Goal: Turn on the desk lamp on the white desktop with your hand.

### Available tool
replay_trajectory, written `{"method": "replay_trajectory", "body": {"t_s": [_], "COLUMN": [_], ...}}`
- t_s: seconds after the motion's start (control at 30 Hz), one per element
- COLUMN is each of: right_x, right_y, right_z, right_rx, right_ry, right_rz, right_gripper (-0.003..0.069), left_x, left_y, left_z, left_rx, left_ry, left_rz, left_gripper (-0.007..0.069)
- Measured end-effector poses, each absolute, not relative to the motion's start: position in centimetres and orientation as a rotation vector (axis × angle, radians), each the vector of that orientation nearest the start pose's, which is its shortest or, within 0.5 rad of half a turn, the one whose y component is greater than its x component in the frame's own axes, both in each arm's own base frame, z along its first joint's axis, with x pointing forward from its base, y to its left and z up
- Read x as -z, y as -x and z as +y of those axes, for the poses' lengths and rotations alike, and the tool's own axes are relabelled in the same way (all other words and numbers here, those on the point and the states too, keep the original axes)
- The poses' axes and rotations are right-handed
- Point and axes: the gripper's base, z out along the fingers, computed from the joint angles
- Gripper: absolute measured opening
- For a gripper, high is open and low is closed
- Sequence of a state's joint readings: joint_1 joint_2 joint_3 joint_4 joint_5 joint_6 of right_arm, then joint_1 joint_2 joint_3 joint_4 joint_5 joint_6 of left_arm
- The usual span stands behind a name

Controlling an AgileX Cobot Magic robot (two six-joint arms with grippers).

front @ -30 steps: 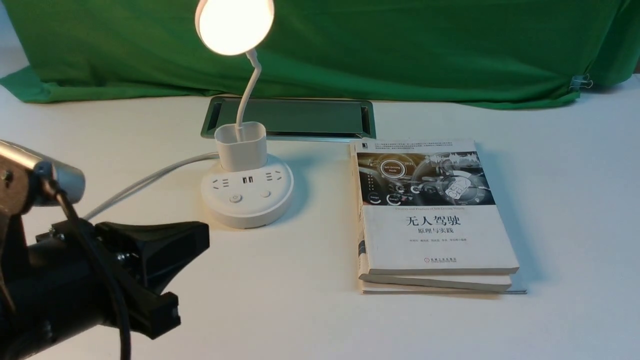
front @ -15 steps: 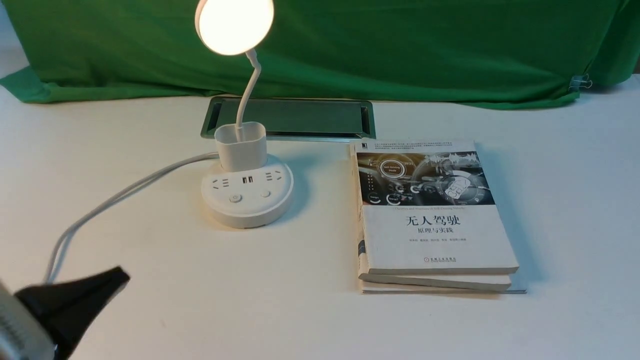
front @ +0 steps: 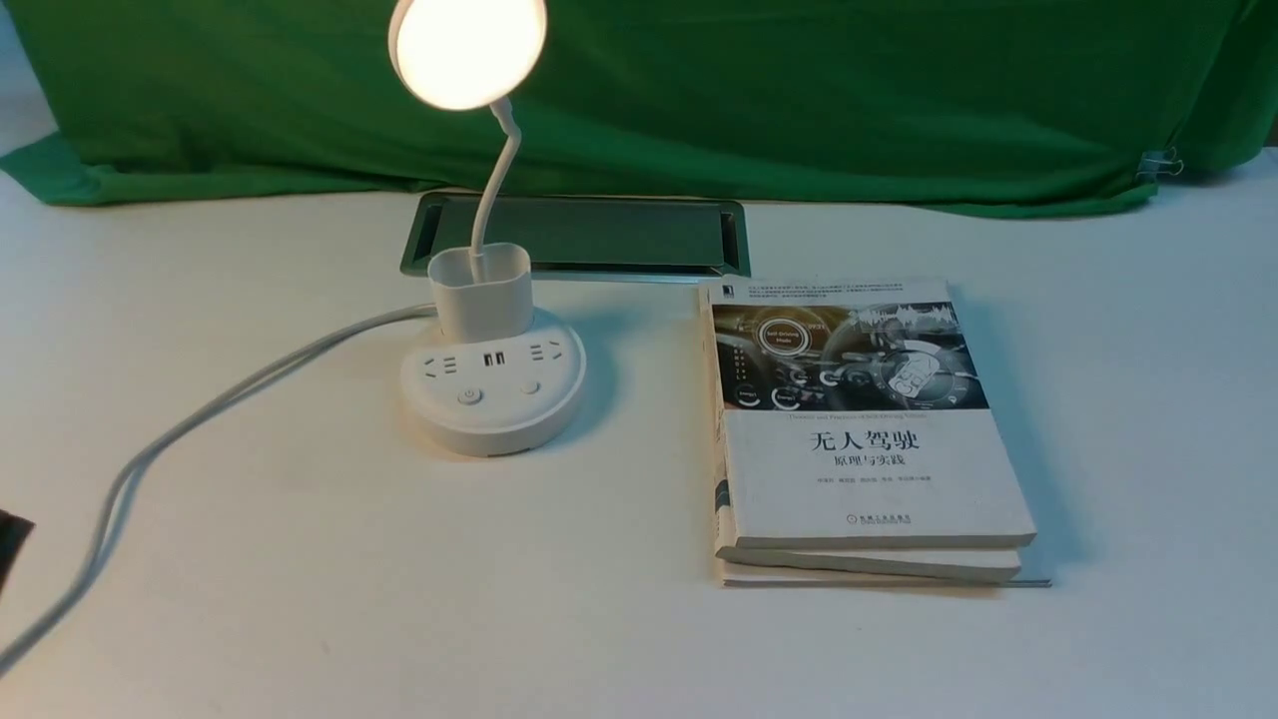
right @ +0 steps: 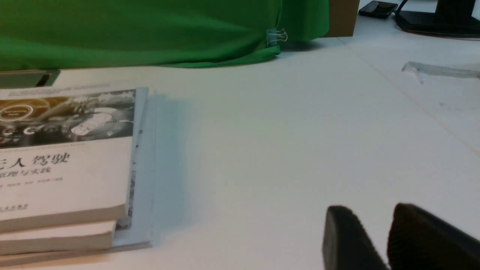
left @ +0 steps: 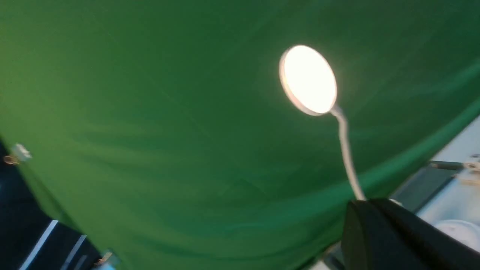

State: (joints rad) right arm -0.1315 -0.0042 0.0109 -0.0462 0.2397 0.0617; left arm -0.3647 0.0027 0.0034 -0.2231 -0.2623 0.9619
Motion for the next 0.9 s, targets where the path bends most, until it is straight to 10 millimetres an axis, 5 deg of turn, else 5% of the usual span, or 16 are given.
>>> {"method": "replay_trajectory", "body": {"t_s": [0.13,0.4,0.63,0.9], "right_x": [-18.8,-18.8,-18.8,-18.8], "right_y": [-5.5,-5.5,-5.5,-5.5], "right_z": [-0.8,-0.8,-0.8,-0.8], "right_rx": [0.094,0.094,0.094,0.094], "right_ry": [-0.136,-0.136,-0.136,-0.136], "right_rz": [1.725,1.725,1.725,1.725], "right_gripper": [0.0241,0.0241,0.0241,0.0241], "left_x": [-23.7,-21.9,-18.9,-18.7], "left_y": [-5.0,-5.5,-5.5,-5.4], "left_z": [-1.0,-0.5,-0.8,-0.8], "left_rx": [-0.397,-0.034,0.133,0.144], "left_ry": [-0.548,-0.168,-0.053,-0.040], "left_rz": [1.089,1.400,1.734,1.755], "left_gripper": [0.0002,0.0007,0.0019,0.0020]}}
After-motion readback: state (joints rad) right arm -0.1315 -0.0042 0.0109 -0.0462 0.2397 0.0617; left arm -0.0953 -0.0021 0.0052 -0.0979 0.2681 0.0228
